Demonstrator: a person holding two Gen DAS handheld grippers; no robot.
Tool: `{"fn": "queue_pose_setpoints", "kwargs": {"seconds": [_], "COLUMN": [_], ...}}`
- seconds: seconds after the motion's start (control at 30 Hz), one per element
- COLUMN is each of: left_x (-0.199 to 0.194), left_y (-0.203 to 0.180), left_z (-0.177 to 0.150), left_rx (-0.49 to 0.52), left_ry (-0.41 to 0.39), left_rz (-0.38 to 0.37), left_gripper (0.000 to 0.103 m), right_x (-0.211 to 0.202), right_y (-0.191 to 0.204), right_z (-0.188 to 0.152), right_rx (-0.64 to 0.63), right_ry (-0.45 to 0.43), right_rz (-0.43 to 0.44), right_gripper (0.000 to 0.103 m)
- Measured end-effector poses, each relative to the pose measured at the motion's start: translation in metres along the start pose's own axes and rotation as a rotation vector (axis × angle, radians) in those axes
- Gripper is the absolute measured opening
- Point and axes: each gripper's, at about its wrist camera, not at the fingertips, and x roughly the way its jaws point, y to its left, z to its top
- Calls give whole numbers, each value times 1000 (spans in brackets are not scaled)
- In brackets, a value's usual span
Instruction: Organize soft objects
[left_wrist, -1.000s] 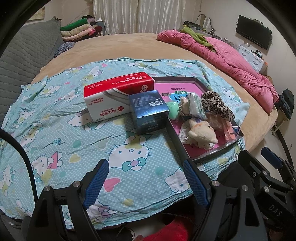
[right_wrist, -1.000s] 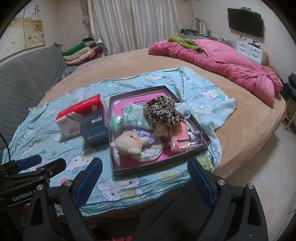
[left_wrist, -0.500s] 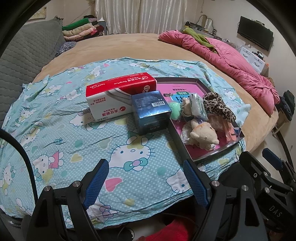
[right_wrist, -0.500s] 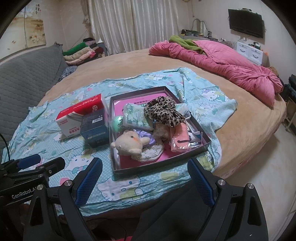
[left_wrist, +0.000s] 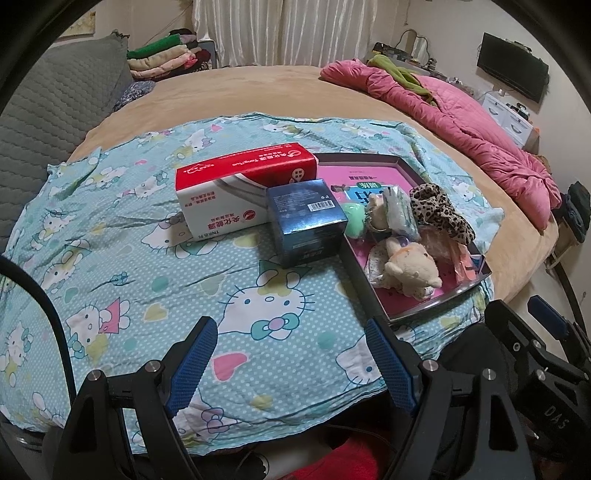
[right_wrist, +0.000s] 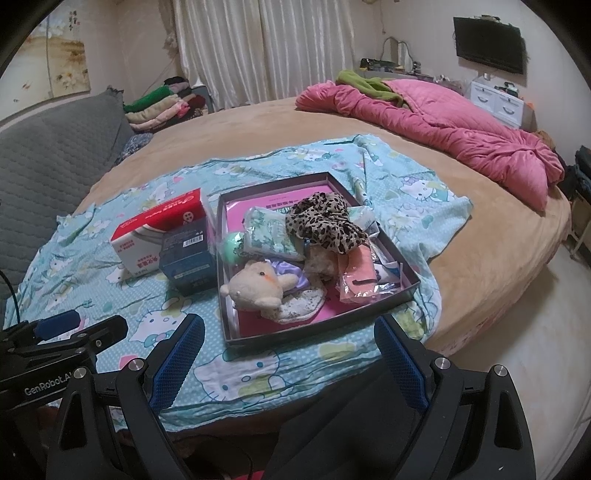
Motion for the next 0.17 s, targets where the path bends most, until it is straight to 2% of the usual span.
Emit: {"fn": "queue_pose_setpoints", "kwargs": {"seconds": [0.17], "left_x": [0], "left_y": [3], "left_z": [-1], "left_rx": [-4], "left_ry": [-10], "left_rz": [4], "left_gripper": [82], "right_x": [-1], "right_y": [1], "right_z": [3], "right_rx": [-4], "right_ry": [2], "right_rz": [-3], "right_gripper": [94]}}
